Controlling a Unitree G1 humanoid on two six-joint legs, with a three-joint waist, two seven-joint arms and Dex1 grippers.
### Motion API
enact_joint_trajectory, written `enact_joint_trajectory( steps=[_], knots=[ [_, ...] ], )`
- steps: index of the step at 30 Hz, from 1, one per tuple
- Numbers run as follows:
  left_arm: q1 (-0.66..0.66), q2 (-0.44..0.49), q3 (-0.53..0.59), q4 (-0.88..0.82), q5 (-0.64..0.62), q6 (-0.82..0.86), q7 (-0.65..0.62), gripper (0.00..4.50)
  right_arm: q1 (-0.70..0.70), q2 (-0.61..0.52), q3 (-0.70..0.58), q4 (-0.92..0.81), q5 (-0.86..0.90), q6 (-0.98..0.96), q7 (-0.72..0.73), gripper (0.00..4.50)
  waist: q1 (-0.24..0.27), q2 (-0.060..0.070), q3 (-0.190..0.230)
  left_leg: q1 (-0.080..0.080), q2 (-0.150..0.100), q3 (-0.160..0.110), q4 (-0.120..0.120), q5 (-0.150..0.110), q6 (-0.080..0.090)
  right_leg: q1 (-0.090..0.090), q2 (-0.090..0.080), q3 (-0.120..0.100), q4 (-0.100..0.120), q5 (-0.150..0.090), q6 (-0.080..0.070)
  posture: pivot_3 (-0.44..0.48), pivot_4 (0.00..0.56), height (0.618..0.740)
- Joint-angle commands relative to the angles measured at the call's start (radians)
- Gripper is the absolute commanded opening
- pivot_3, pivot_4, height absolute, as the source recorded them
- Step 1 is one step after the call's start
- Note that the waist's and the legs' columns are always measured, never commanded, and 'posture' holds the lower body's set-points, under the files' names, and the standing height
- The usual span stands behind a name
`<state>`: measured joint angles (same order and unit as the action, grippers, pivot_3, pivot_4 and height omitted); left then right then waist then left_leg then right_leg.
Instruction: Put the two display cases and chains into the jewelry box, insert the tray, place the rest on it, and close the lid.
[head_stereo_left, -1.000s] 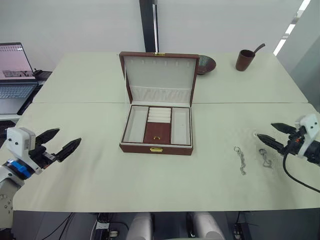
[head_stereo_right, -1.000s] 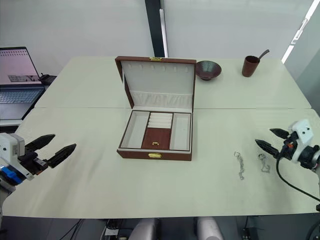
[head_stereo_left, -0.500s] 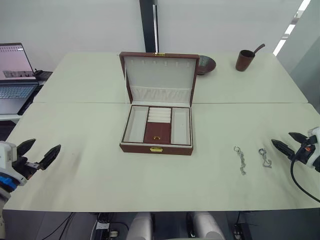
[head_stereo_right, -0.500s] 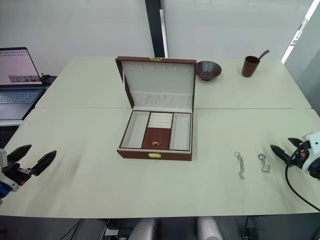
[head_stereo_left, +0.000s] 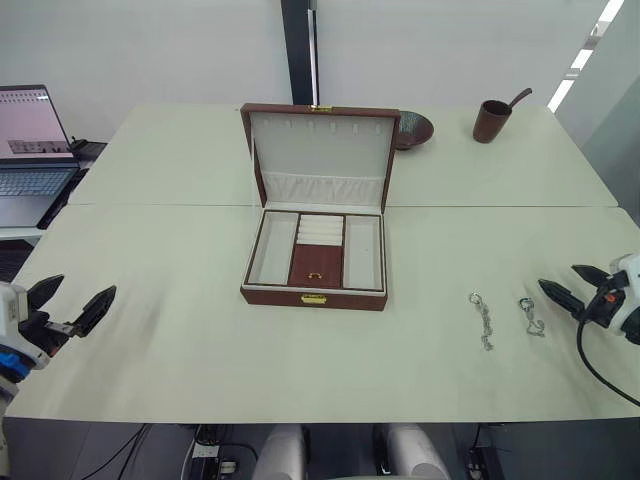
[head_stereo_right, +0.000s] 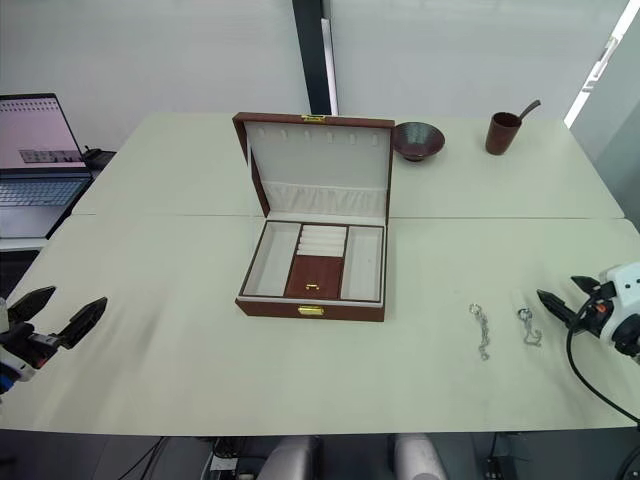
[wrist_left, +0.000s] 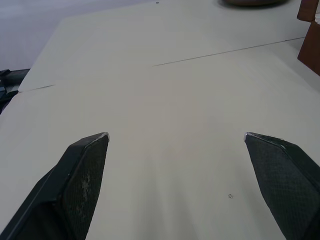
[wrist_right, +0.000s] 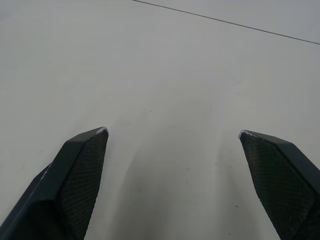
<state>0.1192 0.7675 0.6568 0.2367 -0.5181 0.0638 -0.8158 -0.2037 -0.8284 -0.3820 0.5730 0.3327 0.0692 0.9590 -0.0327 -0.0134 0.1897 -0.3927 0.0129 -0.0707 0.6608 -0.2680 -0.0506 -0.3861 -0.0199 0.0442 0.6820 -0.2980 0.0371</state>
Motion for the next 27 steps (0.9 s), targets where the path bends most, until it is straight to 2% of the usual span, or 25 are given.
enact_joint_trajectory(
  steps=[1, 5, 10, 13, 16, 22, 27],
  knots=[
    [-0.015, 0.021, 0.017, -0.019, -0.006, 0.005, -0.007, 4.50, -0.003, -0.022, -0.022, -0.018, 0.008, -0.009, 0.000, 4.44, 0.000, 0.000, 0.000, 0.000, 0.000, 0.000, 0.000, 0.000, 0.000, 0.000, 0.000, 0.000, 0.000, 0.000, 0.000, 0.000, 0.150, 0.740],
    [-0.004, 0.011, -0.013, -0.099, -0.023, 0.025, -0.053, 4.50, 0.030, -0.017, -0.046, -0.077, 0.046, 0.028, 0.013, 4.44, 0.000, 0.000, 0.000, 0.000, 0.000, 0.000, 0.000, 0.000, 0.000, 0.000, 0.000, 0.000, 0.000, 0.000, 0.000, 0.000, 0.150, 0.740],
    [0.001, 0.002, -0.095, -0.232, -0.032, 0.060, -0.107, 4.50, 0.120, -0.004, -0.050, -0.262, 0.103, 0.118, 0.030, 4.44, 0.001, 0.000, 0.000, 0.000, 0.001, -0.001, 0.000, 0.000, 0.000, 0.001, 0.000, 0.000, 0.000, 0.000, 0.000, 0.000, 0.150, 0.740],
    [-0.021, -0.004, -0.164, -0.305, -0.040, 0.087, -0.134, 4.50, 0.170, 0.011, -0.062, -0.396, 0.140, 0.184, -0.004, 4.44, 0.001, 0.000, 0.000, 0.000, 0.001, -0.001, 0.000, 0.000, 0.000, 0.001, 0.000, 0.000, 0.000, 0.000, 0.001, 0.000, 0.150, 0.740],
    [-0.044, -0.016, -0.278, -0.423, -0.058, 0.124, -0.179, 4.50, 0.262, 0.033, -0.086, -0.551, 0.163, 0.246, -0.051, 4.44, 0.004, 0.000, 0.000, 0.000, 0.001, -0.001, 0.000, 0.000, 0.000, 0.001, 0.000, 0.000, 0.000, 0.000, 0.001, 0.000, 0.150, 0.740],
    [-0.039, -0.017, -0.390, -0.561, -0.076, 0.154, -0.242, 4.50, 0.386, 0.096, -0.130, -0.701, 0.178, 0.294, -0.142, 4.44, 0.003, 0.001, -0.001, 0.000, 0.000, -0.001, 0.000, 0.000, 0.000, 0.001, 0.000, 0.000, 0.000, 0.001, 0.001, 0.000, 0.150, 0.740],
    [-0.032, -0.025, -0.525, -0.693, -0.073, 0.156, -0.302, 4.50, 0.478, 0.176, -0.123, -0.758, 0.110, 0.220, -0.215, 4.44, 0.003, 0.001, -0.001, 0.001, 0.000, -0.001, 0.000, 0.000, 0.000, 0.002, 0.001, 0.001, 0.000, 0.000, 0.001, 0.000, 0.150, 0.740]
  ],
)
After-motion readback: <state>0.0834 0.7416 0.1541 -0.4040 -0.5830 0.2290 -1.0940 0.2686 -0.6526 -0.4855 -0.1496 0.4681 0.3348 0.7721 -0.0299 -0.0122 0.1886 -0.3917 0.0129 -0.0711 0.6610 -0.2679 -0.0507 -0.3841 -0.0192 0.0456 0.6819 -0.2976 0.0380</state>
